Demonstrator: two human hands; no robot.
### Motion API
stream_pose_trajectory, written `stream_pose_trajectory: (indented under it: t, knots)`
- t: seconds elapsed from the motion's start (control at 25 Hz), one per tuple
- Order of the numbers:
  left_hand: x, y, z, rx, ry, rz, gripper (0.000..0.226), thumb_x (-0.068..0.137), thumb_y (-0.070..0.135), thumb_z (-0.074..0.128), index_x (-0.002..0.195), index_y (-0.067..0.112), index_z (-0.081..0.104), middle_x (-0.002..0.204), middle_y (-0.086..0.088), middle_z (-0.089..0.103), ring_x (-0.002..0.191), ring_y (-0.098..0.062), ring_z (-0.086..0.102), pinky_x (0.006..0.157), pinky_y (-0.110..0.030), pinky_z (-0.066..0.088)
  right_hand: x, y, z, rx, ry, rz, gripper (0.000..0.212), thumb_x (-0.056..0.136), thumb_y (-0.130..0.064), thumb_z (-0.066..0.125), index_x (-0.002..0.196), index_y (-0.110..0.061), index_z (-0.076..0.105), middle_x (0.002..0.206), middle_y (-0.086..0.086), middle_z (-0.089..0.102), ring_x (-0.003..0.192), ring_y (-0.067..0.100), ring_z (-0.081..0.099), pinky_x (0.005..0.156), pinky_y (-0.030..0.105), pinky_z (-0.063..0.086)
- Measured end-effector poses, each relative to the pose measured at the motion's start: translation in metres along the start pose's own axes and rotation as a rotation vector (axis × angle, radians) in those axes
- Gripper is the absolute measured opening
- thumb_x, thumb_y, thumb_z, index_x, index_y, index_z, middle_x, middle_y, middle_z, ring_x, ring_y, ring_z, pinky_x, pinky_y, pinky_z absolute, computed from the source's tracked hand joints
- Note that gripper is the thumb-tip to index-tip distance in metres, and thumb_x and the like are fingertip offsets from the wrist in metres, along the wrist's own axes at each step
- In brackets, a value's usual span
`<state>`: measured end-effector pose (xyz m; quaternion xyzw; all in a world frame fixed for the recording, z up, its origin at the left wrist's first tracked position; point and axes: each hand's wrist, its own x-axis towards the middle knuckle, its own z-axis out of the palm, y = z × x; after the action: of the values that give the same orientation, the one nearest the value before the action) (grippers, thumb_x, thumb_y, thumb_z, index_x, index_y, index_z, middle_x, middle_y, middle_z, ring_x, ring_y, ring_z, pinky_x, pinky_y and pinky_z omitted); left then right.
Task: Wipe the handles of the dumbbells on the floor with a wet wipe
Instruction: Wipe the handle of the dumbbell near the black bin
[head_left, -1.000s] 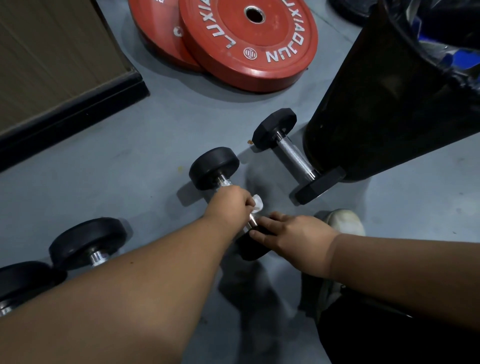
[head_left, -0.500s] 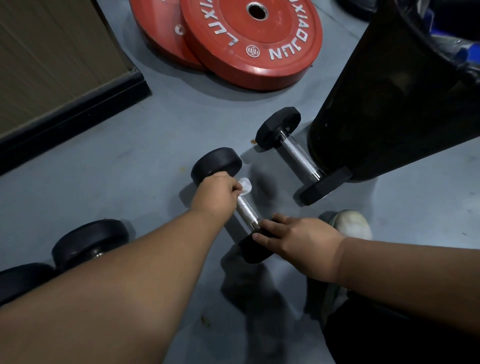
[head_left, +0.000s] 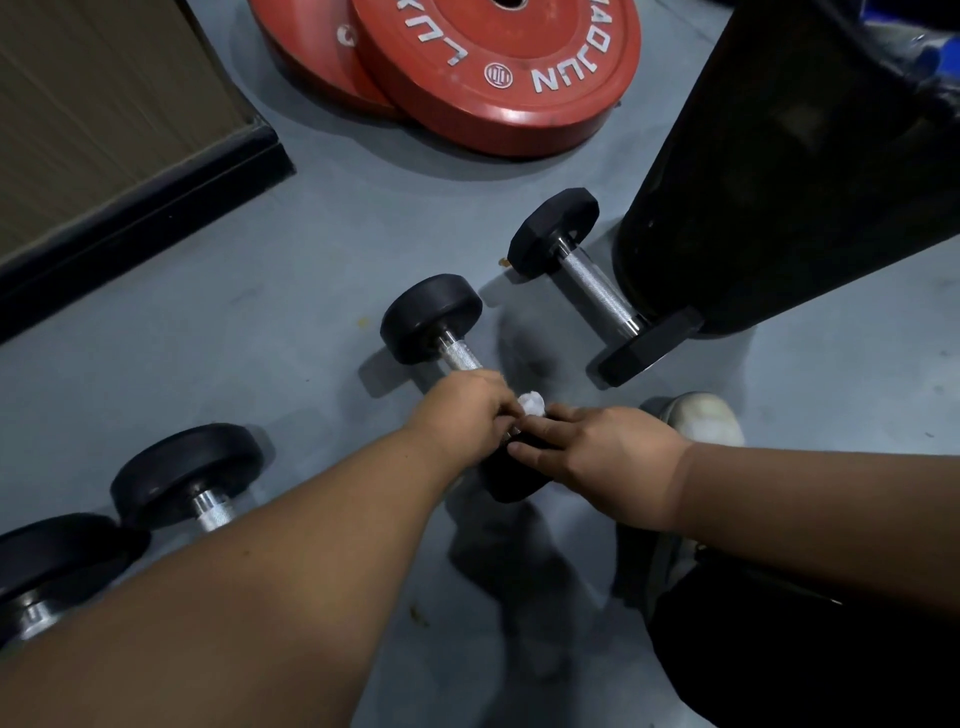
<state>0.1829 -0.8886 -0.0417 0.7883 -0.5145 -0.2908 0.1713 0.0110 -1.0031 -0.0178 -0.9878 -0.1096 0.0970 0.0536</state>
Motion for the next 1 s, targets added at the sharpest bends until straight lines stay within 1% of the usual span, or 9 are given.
stream_pose_trajectory:
  t: [0.12,0.28,0.44,0.52,0.64,0.72,0.8,0.88,1.0]
  knots:
    - [0.01,-0.007,-0.007,0.006,0.097,-0.072,0.017,0.088,0.022,0.067,0.102,0.021,0.077,0.105,-0.001,0.068,0.101,-0.022,0.063,0.094,-0.034,0.048,0.001,0.0,-0.002,0.007,-0.057,0.013,0.055,0.087,-0.009,0.061,0.141,-0.015,0.054,0.139,0.013,0.057,0.104,0.04,0.061,0.062,0.047,0.058]
    - [0.022,-0.018,-0.021,0.072,0.19,-0.139,0.017,0.09,0.02,0.065,0.102,0.019,0.076,0.107,-0.004,0.065,0.098,-0.026,0.064,0.091,-0.04,0.052,0.008,-0.006,-0.015,-0.005,-0.153,0.042,0.062,0.097,-0.012,0.049,0.156,-0.02,0.032,0.152,0.009,0.042,0.12,0.037,0.051,0.082,0.047,0.056]
    - [0.029,-0.022,-0.031,0.17,0.228,-0.169,0.017,0.09,0.016,0.061,0.097,0.016,0.076,0.106,-0.007,0.063,0.099,-0.029,0.061,0.088,-0.041,0.052,0.012,-0.01,-0.024,-0.029,-0.191,0.039,0.062,0.098,-0.012,0.045,0.157,-0.022,0.029,0.154,0.006,0.039,0.12,0.036,0.052,0.084,0.045,0.055]
    - [0.029,-0.02,-0.03,0.195,0.23,-0.185,0.018,0.091,0.016,0.059,0.096,0.018,0.076,0.105,-0.007,0.062,0.097,-0.029,0.06,0.083,-0.038,0.052,0.012,-0.01,-0.026,-0.06,-0.209,0.027,0.062,0.098,-0.012,0.043,0.157,-0.022,0.028,0.155,0.006,0.038,0.121,0.035,0.052,0.085,0.043,0.055]
    - [0.023,-0.016,-0.025,0.15,0.233,-0.178,0.017,0.09,0.02,0.062,0.097,0.022,0.077,0.102,-0.002,0.065,0.095,-0.025,0.062,0.083,-0.032,0.05,0.011,-0.009,-0.021,-0.055,-0.179,0.039,0.06,0.097,-0.011,0.046,0.155,-0.02,0.035,0.154,0.007,0.042,0.118,0.036,0.055,0.079,0.043,0.056]
    - [0.015,-0.01,-0.022,0.064,0.182,-0.176,0.016,0.09,0.023,0.066,0.101,0.023,0.077,0.104,0.002,0.067,0.097,-0.02,0.063,0.088,-0.028,0.049,0.009,-0.008,-0.018,-0.06,-0.153,0.04,0.058,0.095,-0.01,0.05,0.151,-0.019,0.042,0.148,0.008,0.049,0.112,0.037,0.058,0.074,0.043,0.057]
    - [0.007,-0.002,-0.018,0.037,0.111,-0.139,0.016,0.089,0.024,0.068,0.102,0.023,0.077,0.105,0.002,0.07,0.099,-0.017,0.064,0.093,-0.027,0.048,0.009,-0.009,-0.015,-0.058,-0.133,0.031,0.055,0.092,-0.01,0.052,0.146,-0.017,0.05,0.142,0.009,0.055,0.104,0.038,0.061,0.068,0.042,0.056]
    - [0.003,0.008,-0.011,0.077,0.033,-0.092,0.017,0.088,0.023,0.068,0.103,0.024,0.077,0.104,0.001,0.072,0.099,-0.019,0.064,0.092,-0.027,0.047,0.01,-0.01,-0.013,-0.087,-0.144,0.015,0.05,0.092,-0.011,0.052,0.142,-0.018,0.054,0.14,0.009,0.056,0.105,0.037,0.063,0.064,0.037,0.053]
    - [0.0,0.017,-0.003,0.067,-0.024,-0.103,0.018,0.087,0.02,0.067,0.1,0.026,0.077,0.101,0.001,0.071,0.096,-0.019,0.063,0.085,-0.025,0.047,0.011,-0.009,-0.015,-0.107,-0.127,0.005,0.047,0.088,-0.011,0.058,0.135,-0.018,0.06,0.134,0.01,0.061,0.094,0.037,0.066,0.056,0.034,0.043]
